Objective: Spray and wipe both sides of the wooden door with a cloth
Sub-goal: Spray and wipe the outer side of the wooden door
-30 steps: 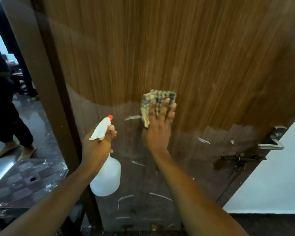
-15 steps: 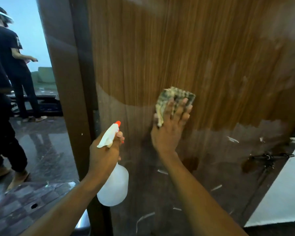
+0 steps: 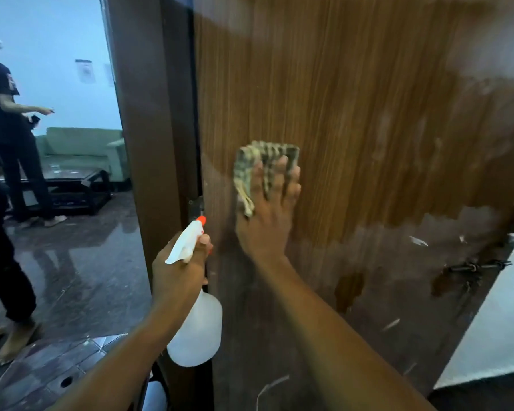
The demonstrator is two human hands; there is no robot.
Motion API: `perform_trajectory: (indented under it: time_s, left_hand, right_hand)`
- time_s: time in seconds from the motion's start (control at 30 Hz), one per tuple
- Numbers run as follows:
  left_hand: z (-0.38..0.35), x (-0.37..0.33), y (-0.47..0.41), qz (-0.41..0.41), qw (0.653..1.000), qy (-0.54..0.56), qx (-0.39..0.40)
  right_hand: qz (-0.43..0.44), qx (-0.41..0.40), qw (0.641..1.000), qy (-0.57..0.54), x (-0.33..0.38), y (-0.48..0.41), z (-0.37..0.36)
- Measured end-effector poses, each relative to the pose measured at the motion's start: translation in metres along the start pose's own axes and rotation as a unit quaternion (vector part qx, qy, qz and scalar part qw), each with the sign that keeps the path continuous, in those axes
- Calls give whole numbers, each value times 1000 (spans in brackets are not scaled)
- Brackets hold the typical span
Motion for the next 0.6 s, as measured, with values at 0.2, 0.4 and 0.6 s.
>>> perform_trajectory:
  time_s: [0.2,0.4,0.6]
  left_hand:
    - [11,9,1,-3,1000,-15,5]
    - [17,24,14,14,1000,-25,7]
    - [11,32,26,20,999,-26,0]
  right_hand:
    - [254,20,966,34,23,54,-18]
    - [215,89,968,94,-72,138,-35]
    - [30,70,997,23,-11,75,-26]
Point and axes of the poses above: each hand's wrist, its own y-axis away from the middle knuckle, its own z-axis out of the back of the hand, x = y × z, the point moved 4 cm from there along -y, towards the middle knuckle, and after that the axes turned 11 degrees about y, right-handed, at the moved point
